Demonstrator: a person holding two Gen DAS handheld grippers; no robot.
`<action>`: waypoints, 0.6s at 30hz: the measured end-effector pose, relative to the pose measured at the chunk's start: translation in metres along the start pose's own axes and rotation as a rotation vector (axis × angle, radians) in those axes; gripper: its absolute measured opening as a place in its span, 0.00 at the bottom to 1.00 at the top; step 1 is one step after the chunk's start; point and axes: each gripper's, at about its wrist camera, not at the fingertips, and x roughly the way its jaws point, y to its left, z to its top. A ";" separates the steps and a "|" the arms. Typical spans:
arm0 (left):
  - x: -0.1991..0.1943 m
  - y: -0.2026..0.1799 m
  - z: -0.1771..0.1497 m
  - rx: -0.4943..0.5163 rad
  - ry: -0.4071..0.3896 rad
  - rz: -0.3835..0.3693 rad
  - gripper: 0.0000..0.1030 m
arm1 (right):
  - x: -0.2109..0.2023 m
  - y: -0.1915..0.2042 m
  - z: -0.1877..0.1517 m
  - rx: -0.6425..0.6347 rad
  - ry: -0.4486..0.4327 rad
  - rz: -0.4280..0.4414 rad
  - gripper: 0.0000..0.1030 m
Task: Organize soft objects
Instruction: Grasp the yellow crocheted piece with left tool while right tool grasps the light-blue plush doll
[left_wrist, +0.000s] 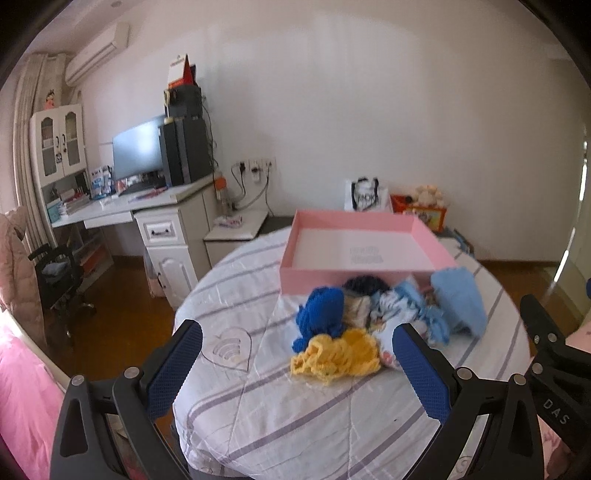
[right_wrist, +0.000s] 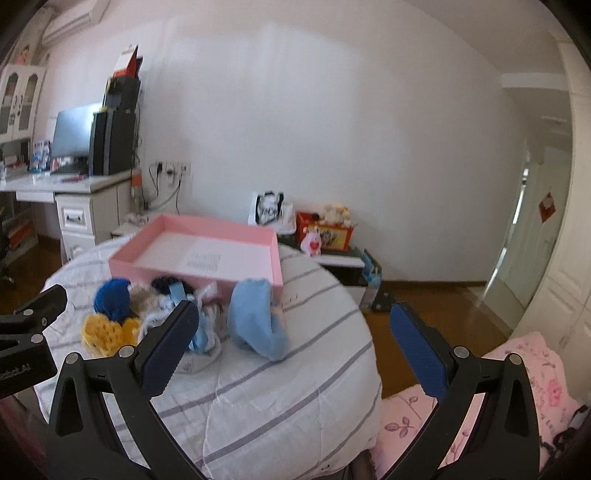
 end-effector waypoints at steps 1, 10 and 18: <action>0.005 -0.001 0.000 0.005 0.011 0.001 0.99 | 0.005 0.002 -0.003 -0.001 0.014 -0.001 1.00; 0.052 -0.008 -0.004 0.027 0.130 -0.009 0.99 | 0.045 0.014 -0.021 -0.016 0.132 0.009 1.00; 0.081 -0.004 -0.005 0.016 0.154 -0.017 0.99 | 0.058 0.016 -0.027 -0.020 0.166 0.008 1.00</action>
